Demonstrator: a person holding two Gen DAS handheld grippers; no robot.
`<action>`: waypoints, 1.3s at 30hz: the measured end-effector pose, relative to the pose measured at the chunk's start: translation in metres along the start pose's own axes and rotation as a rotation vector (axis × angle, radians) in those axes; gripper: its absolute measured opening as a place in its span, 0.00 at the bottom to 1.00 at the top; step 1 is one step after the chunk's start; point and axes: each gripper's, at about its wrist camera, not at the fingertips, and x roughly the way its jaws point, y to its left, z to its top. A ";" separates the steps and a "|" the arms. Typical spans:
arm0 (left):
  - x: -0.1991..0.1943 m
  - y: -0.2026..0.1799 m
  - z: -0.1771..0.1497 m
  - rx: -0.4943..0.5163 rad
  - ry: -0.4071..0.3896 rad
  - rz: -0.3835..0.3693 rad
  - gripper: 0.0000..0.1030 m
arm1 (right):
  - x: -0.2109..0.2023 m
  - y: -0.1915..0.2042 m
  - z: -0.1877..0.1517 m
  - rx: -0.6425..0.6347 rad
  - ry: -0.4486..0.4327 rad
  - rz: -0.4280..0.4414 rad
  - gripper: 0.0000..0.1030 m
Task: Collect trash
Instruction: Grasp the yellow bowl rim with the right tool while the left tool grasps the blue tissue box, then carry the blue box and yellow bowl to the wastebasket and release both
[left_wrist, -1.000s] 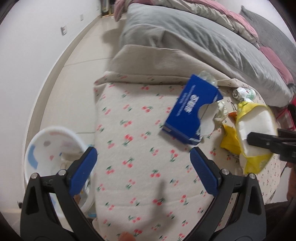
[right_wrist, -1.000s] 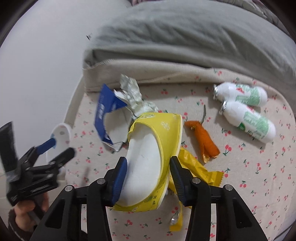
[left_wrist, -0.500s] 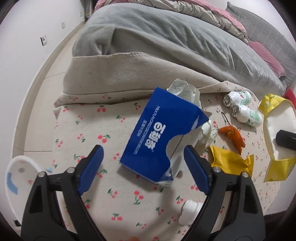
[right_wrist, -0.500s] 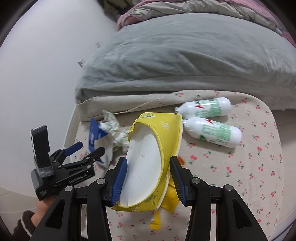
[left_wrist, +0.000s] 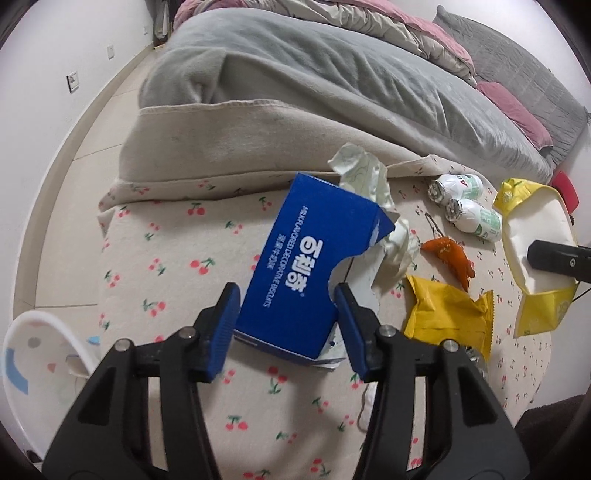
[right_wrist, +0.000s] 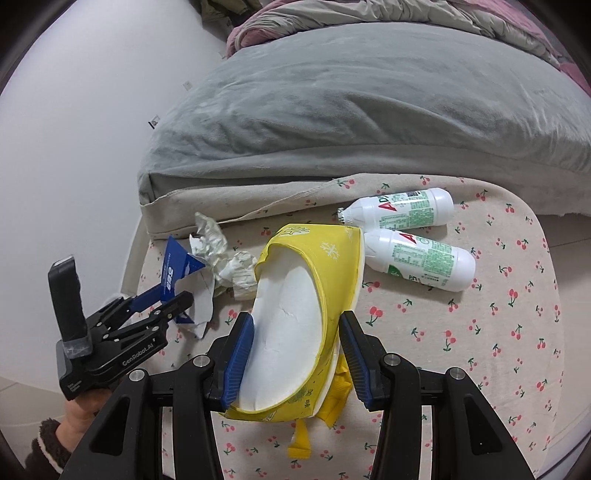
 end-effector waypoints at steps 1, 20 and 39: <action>-0.004 0.003 -0.002 -0.009 -0.001 0.001 0.52 | -0.001 0.002 -0.001 -0.003 -0.003 0.000 0.48; -0.060 0.042 -0.039 -0.093 -0.056 0.014 0.52 | 0.000 0.062 -0.006 -0.095 -0.037 0.013 0.48; -0.106 0.138 -0.099 -0.252 -0.110 0.104 0.52 | 0.036 0.160 -0.018 -0.258 0.003 0.056 0.49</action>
